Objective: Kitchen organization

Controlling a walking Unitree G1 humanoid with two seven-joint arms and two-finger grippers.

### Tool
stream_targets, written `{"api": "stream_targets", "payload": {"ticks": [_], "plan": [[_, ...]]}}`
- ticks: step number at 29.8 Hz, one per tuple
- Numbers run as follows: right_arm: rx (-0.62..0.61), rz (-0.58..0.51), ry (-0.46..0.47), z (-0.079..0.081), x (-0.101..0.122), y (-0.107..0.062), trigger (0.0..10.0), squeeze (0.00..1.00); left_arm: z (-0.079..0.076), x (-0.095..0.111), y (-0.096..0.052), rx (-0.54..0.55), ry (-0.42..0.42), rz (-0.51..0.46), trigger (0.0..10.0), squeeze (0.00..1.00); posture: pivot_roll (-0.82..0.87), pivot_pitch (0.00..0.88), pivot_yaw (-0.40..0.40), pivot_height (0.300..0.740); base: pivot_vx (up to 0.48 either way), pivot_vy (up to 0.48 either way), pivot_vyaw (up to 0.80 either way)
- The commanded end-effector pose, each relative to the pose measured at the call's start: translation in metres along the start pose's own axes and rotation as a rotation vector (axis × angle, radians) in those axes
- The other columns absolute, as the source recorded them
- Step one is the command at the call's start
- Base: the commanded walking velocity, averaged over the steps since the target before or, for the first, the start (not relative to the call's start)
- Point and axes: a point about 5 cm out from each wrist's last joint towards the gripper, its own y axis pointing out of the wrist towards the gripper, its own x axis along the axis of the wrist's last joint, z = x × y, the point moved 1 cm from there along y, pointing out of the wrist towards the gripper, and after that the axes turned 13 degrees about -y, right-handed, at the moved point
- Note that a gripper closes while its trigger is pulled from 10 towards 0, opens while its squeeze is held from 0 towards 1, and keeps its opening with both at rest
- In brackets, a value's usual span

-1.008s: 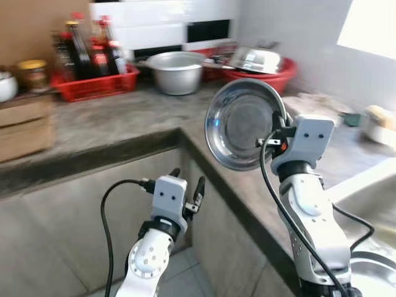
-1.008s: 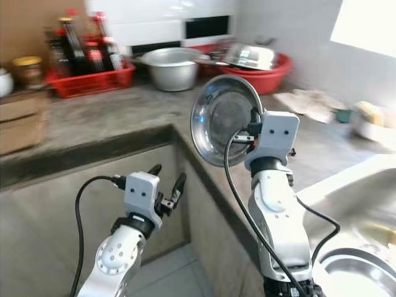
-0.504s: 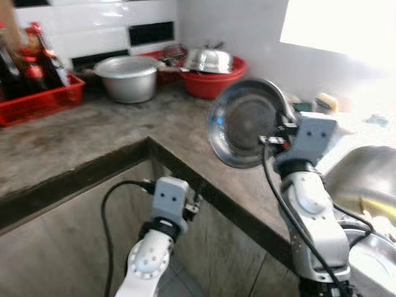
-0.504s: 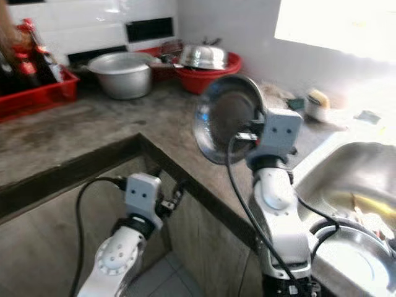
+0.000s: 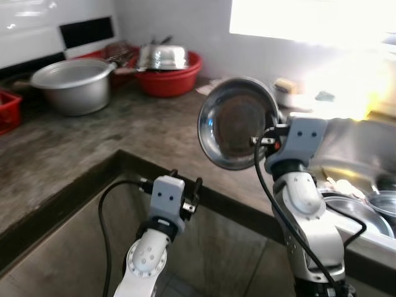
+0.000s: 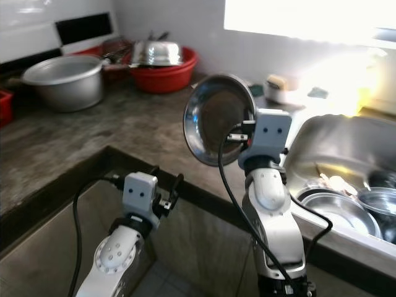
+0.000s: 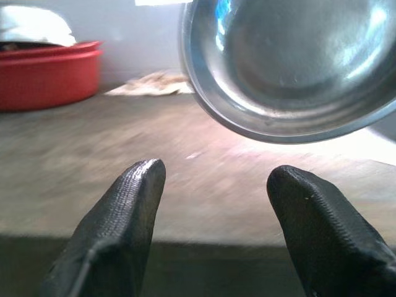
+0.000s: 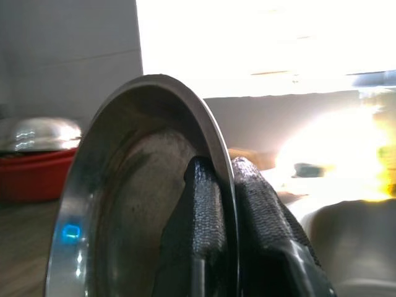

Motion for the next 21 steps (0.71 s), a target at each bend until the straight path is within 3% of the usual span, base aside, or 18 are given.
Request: {"api": "stream_targets", "payload": {"ticks": [1,5,10,19,21], "plan": [[0.023,-0.037,0.029,0.0079,0.0098,-0.0005,0.0,0.00,0.0073,-0.0012,-0.0010,0.022,0.007,0.012,10.0,0.00,0.12,0.000,-0.021,0.740,0.000,0.000,-0.80],[0.023,-0.035,0.029,0.0081,0.0095,-0.0009,0.0,0.00,0.0076,-0.0013,-0.0011,0.020,0.007,0.012,10.0,0.00,0.12,0.000,-0.018,0.740,0.000,0.000,-0.80],[0.021,-0.036,0.028,0.0073,0.0096,-0.0003,0.0,0.00,0.0067,-0.0009,-0.0005,0.013,0.011,0.010,10.0,0.00,0.11,0.000,-0.018,0.740,0.000,0.454,-0.80],[0.020,-0.038,0.023,0.0076,0.0099,-0.0008,0.0,0.00,0.0055,-0.0034,-0.0006,0.002,0.025,0.024,10.0,0.00,0.11,0.000,-0.018,0.740,0.000,0.000,-0.80],[0.021,-0.042,0.016,0.0072,0.0104,-0.0007,0.0,0.00,0.0038,-0.0021,-0.0008,-0.009,0.032,0.013,10.0,0.00,0.11,0.000,-0.019,0.740,0.000,-0.435,-0.79]]}}
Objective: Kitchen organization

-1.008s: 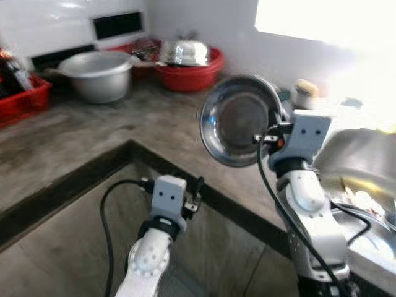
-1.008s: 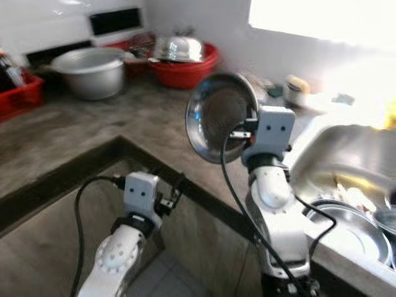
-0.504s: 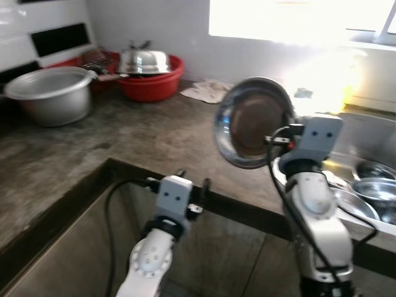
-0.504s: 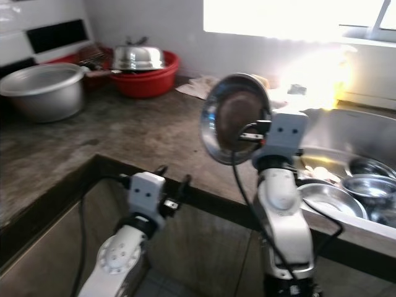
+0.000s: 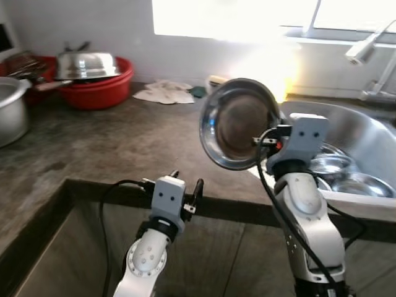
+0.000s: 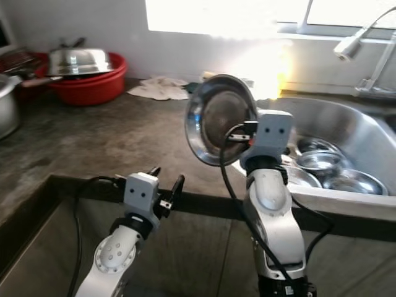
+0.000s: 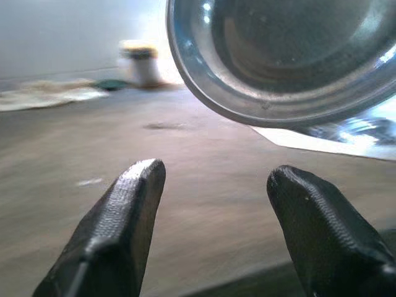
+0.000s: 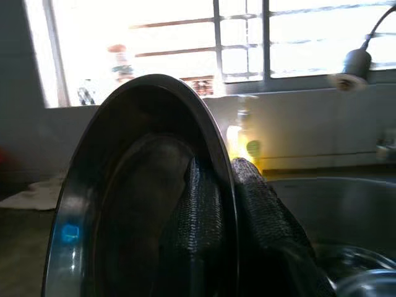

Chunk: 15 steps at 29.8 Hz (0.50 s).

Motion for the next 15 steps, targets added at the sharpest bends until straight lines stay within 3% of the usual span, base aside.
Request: {"api": "stream_targets", "payload": {"ticks": [1,3,8,10,15], "plan": [[-0.034,-0.025,-0.020,-0.0089,0.0046,-0.0001,0.0,0.00,-0.0066,0.0001,0.0011,-0.026,0.017,0.003,10.0,0.00,0.11,0.000,-0.019,0.740,0.000,-0.469,-0.79],[-0.039,-0.028,-0.025,-0.0092,0.0049,0.0000,0.0,0.00,-0.0069,-0.0003,0.0010,-0.027,0.016,0.004,10.0,0.00,0.11,0.000,-0.018,0.740,0.000,-0.465,-0.70],[-0.042,-0.028,-0.043,-0.0090,0.0054,0.0010,0.0,0.00,-0.0073,0.0001,0.0010,-0.034,0.014,0.001,10.0,0.00,0.11,0.000,-0.017,0.740,0.000,-0.462,0.00],[-0.041,-0.023,-0.048,-0.0088,0.0050,0.0015,10.0,0.00,-0.0075,0.0008,0.0012,-0.035,0.015,-0.002,10.0,0.00,0.11,0.000,-0.019,0.740,0.000,-0.450,0.00],[-0.038,-0.009,-0.054,-0.0090,0.0029,0.0022,10.0,0.00,-0.0077,0.0011,0.0017,-0.037,0.020,-0.004,10.0,0.00,0.11,0.000,-0.017,0.740,0.000,-0.435,0.00]]}}
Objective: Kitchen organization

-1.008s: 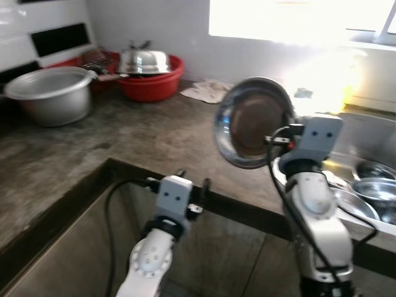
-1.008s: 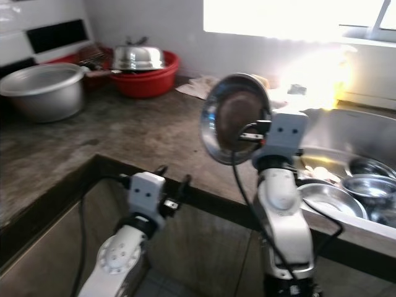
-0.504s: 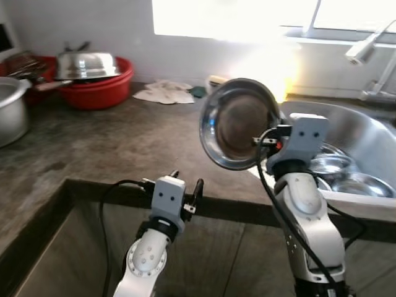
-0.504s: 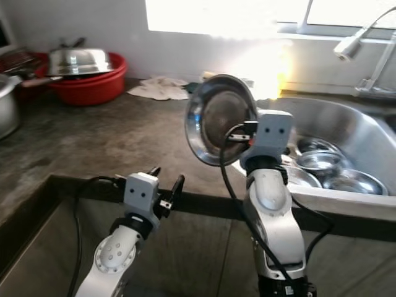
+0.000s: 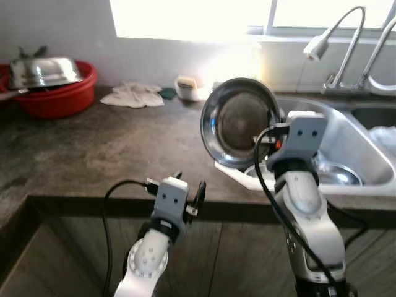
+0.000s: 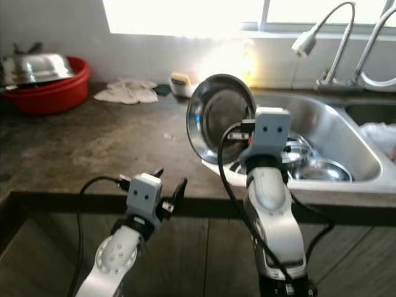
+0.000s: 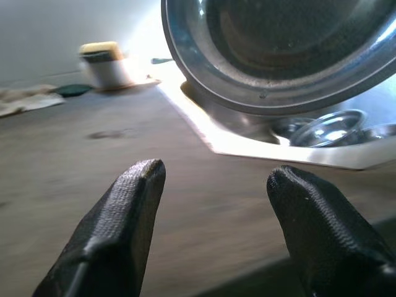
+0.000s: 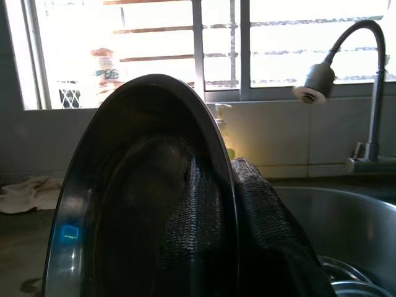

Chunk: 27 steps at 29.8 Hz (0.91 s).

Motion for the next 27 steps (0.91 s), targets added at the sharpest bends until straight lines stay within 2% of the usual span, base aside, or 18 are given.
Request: {"api": "stream_targets", "payload": {"ticks": [1,4,15,21,27], "plan": [[-0.031,0.006,-0.022,-0.010,-0.001,0.001,10.0,0.00,-0.008,0.003,0.002,-0.027,-0.005,-0.014,10.0,0.00,0.11,0.000,-0.016,0.740,0.000,-0.420,0.00],[-0.026,0.012,-0.020,-0.009,-0.002,0.001,10.0,0.00,-0.008,0.003,0.002,-0.027,-0.001,-0.016,10.0,0.00,0.11,0.000,-0.017,0.740,0.081,-0.415,0.00],[-0.015,0.029,-0.046,-0.013,-0.004,0.003,10.0,0.00,-0.008,0.003,0.003,-0.023,-0.005,-0.019,10.0,0.00,0.11,0.000,-0.018,0.740,0.327,-0.344,0.00],[-0.007,0.044,-0.069,-0.021,-0.007,0.008,10.0,0.00,-0.007,0.002,0.002,-0.017,-0.019,-0.018,10.0,0.00,0.11,0.000,-0.021,0.740,0.454,0.000,0.00],[0.055,0.137,-0.106,-0.025,-0.019,0.015,10.0,0.00,-0.006,0.001,0.002,0.006,-0.031,-0.013,10.0,0.00,0.11,0.007,-0.026,0.740,0.000,0.000,0.00]]}}
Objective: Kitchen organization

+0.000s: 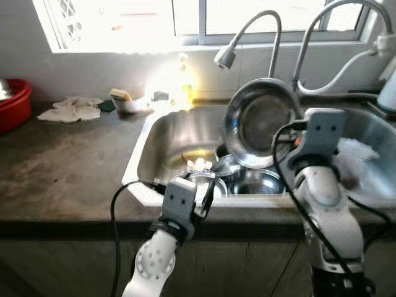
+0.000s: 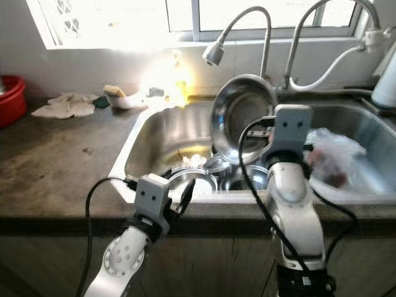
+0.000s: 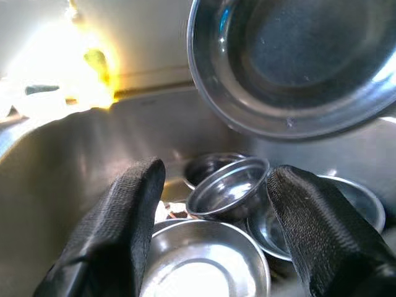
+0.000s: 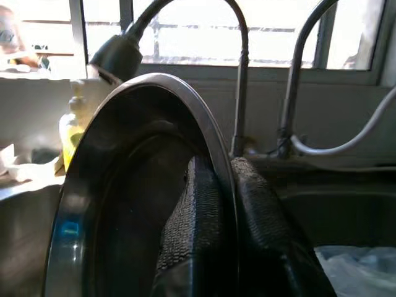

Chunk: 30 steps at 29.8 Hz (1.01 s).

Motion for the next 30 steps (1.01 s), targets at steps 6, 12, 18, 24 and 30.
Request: {"api": "stream_targets", "payload": {"ticks": [6,12,18,24,30], "plan": [[0.023,0.103,-0.024,-0.012,-0.010,0.018,10.0,0.00,-0.006,0.001,0.000,-0.014,-0.010,-0.003,10.0,0.00,0.11,0.017,-0.027,0.740,0.000,0.000,0.00],[0.064,0.174,0.019,-0.015,-0.012,0.048,10.0,0.00,-0.008,0.002,-0.002,-0.012,-0.012,-0.001,10.0,0.00,0.11,0.032,-0.037,0.740,0.000,0.000,0.00],[0.124,0.244,0.015,-0.012,-0.022,0.072,10.0,0.00,-0.006,0.002,-0.008,0.023,-0.003,0.000,10.0,0.00,0.12,0.059,-0.050,0.740,0.000,0.000,0.00],[0.188,0.332,0.042,-0.005,-0.037,0.083,10.0,0.00,-0.004,0.000,-0.013,0.043,0.014,0.018,10.0,0.00,0.13,0.077,-0.060,0.740,0.000,0.000,0.00],[0.266,0.429,0.093,0.009,-0.055,0.088,10.0,0.00,-0.003,-0.001,-0.020,0.051,0.019,0.036,10.0,0.00,0.15,0.090,-0.067,0.740,0.000,0.000,0.00]]}}
